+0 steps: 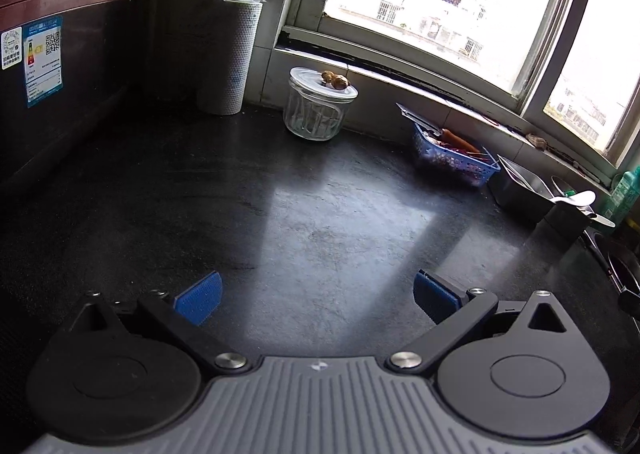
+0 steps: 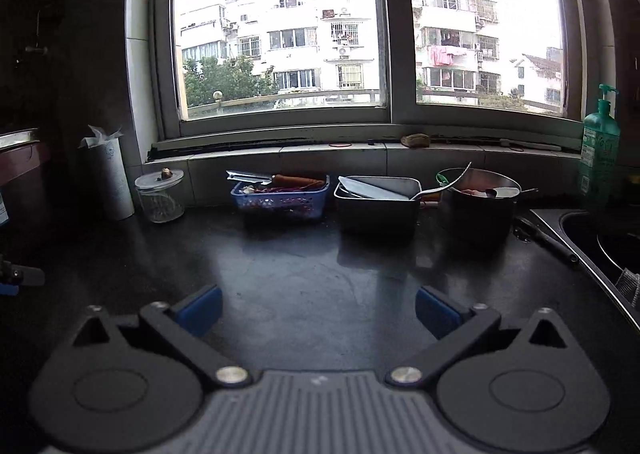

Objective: Clean bowl

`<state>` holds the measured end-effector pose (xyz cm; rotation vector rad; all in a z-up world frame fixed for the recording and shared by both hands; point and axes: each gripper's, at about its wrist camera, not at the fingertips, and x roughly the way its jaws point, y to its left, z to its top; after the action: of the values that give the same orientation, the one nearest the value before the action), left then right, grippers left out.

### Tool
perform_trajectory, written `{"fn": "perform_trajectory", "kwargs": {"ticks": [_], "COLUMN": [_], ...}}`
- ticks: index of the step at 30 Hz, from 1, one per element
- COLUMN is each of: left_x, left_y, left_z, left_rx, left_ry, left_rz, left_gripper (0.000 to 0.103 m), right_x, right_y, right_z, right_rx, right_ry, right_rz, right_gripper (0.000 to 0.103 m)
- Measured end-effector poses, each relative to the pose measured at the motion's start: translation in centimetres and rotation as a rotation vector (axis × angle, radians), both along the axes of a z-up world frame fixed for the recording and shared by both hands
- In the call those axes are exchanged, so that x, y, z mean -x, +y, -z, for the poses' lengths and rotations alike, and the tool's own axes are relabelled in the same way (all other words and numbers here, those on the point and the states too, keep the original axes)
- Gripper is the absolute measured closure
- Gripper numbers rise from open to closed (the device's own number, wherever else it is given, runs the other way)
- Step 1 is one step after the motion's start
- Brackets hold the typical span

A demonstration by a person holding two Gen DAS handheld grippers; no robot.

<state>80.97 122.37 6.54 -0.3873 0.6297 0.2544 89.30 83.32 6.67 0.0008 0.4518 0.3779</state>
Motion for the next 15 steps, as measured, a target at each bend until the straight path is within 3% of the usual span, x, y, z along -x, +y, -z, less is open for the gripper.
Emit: {"fn": "perform_trajectory", "kwargs": {"ticks": [8, 15], "left_x": [-0.9, -2.1], "left_y": [1.9, -3.7], "left_z": [0.1, -0.1], "left_rx": [-0.026, 0.015], "left_ry": [-0.028, -0.066], "left_rz": [0.101, 0.382], "left_gripper": [0.000, 0.000], "right_x": [-1.2, 3.7], "right_y": [4.5, 1.6], "right_z": [-1.3, -4.2], "right_rx": [-0.021, 0.017], "right_ry": [0.013, -0.019], "right_rz": [0.075, 0.179], "right_gripper": [0.000, 0.000]}}
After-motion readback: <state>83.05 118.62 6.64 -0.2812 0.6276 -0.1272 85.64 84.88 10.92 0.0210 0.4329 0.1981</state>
